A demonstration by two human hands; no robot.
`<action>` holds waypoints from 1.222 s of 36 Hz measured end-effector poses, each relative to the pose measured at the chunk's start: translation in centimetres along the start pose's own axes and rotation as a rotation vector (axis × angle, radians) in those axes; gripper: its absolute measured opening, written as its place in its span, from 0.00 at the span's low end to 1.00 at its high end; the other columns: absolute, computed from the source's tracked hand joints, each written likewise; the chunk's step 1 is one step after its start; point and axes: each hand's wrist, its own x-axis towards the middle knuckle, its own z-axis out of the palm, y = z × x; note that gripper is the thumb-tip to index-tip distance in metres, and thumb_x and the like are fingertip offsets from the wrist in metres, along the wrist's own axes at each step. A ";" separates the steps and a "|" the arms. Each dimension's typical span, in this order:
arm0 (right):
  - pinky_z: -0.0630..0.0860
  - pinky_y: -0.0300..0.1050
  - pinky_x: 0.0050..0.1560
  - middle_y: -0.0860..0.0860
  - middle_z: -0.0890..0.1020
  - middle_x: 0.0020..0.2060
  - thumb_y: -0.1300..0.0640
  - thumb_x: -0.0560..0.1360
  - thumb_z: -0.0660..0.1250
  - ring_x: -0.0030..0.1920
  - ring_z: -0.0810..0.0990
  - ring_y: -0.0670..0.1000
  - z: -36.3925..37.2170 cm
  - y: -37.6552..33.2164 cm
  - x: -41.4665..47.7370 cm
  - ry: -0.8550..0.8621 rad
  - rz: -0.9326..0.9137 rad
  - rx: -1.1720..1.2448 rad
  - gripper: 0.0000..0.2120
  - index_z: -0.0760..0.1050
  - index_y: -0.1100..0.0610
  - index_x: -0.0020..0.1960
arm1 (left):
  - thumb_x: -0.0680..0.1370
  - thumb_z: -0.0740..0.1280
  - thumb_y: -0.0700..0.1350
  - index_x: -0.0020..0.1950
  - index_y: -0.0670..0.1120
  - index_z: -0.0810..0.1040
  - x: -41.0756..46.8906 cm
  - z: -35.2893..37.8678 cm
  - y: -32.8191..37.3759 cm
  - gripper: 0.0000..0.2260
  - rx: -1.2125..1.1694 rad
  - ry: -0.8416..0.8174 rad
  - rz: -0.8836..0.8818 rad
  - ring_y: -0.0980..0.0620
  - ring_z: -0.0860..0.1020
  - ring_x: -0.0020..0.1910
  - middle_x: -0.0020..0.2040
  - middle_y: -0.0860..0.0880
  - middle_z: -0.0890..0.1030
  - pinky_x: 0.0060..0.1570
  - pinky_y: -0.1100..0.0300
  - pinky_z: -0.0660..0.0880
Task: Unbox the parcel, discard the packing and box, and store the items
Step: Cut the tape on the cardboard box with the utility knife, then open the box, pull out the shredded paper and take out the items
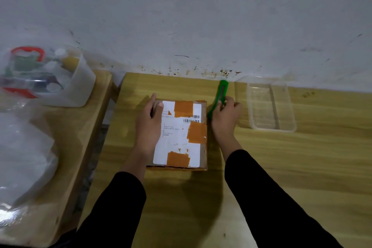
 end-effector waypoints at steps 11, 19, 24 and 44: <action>0.67 0.49 0.63 0.58 0.70 0.62 0.56 0.76 0.64 0.63 0.66 0.56 -1.4 1.9 -1.5 -0.099 -0.277 -0.126 0.20 0.69 0.60 0.66 | 0.80 0.57 0.53 0.73 0.57 0.61 0.0 -0.1 0.0 0.21 -0.042 0.000 0.006 0.47 0.71 0.36 0.40 0.48 0.77 0.29 0.56 0.67; 0.67 0.48 0.63 0.58 0.71 0.62 0.57 0.78 0.60 0.63 0.66 0.56 -2.5 1.5 -1.5 -0.105 -0.281 -0.114 0.19 0.68 0.59 0.67 | 0.80 0.58 0.53 0.73 0.55 0.62 -0.5 -0.4 0.5 0.21 -0.088 0.023 0.017 0.50 0.73 0.36 0.41 0.48 0.79 0.29 0.59 0.69; 0.69 0.49 0.65 0.58 0.74 0.61 0.59 0.78 0.58 0.63 0.70 0.55 -3.4 -0.8 -2.9 -0.058 -0.351 0.072 0.16 0.71 0.61 0.64 | 0.80 0.56 0.54 0.73 0.53 0.63 -2.8 -1.8 1.5 0.21 0.003 0.118 0.021 0.66 0.74 0.48 0.54 0.61 0.75 0.44 0.76 0.69; 0.74 0.35 0.47 0.54 0.83 0.46 0.59 0.73 0.68 0.45 0.79 0.49 -11.0 4.9 -10.1 -0.443 -0.249 0.198 0.09 0.79 0.59 0.52 | 0.82 0.56 0.45 0.75 0.45 0.60 -15.2 0.7 -4.0 0.21 -0.373 0.442 -0.065 0.52 0.69 0.67 0.71 0.48 0.68 0.63 0.59 0.68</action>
